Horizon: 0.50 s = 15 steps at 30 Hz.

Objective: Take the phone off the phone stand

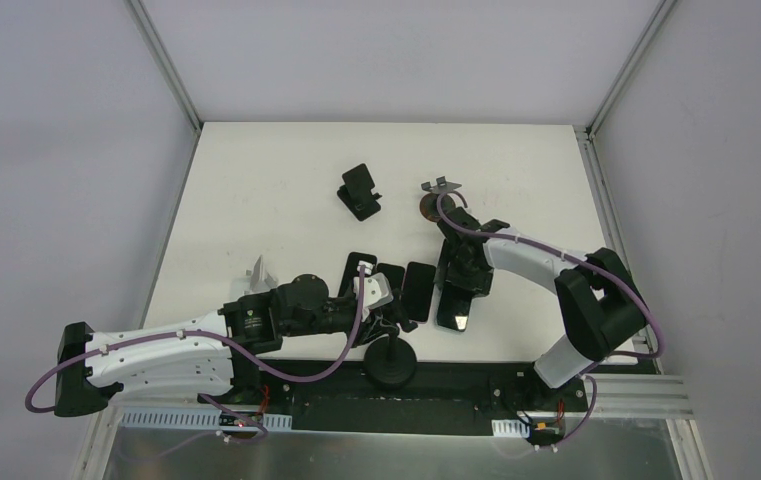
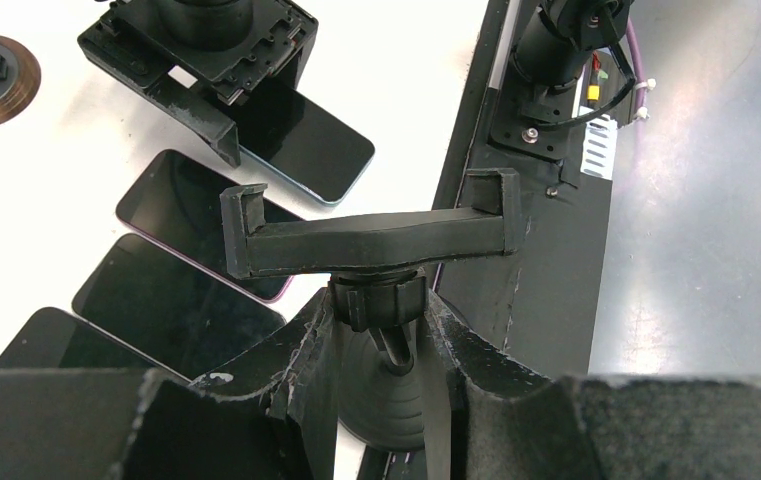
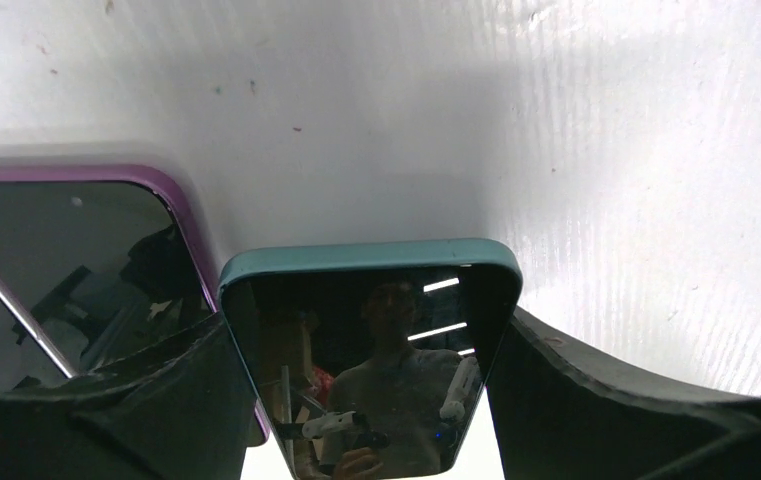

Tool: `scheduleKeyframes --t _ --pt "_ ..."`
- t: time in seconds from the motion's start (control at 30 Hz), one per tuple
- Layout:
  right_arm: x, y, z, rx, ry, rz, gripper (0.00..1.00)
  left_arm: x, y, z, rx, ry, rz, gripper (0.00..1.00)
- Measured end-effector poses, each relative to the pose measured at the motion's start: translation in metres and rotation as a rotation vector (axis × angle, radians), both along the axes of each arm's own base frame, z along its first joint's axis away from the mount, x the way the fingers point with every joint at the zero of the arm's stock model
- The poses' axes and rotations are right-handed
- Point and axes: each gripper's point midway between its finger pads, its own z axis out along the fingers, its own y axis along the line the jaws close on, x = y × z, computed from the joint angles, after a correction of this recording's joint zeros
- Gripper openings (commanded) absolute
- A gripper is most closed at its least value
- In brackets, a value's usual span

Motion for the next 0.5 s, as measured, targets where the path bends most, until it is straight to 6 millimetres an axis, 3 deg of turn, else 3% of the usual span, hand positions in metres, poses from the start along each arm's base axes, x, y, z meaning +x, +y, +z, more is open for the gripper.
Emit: scheduleKeyframes --t 0.5 --pt "0.0046 -0.0023 -0.0006 -0.004 -0.017 -0.006 0.55 0.0007 -0.0002 0.0001 0.001 0.000 0.004 0.00"
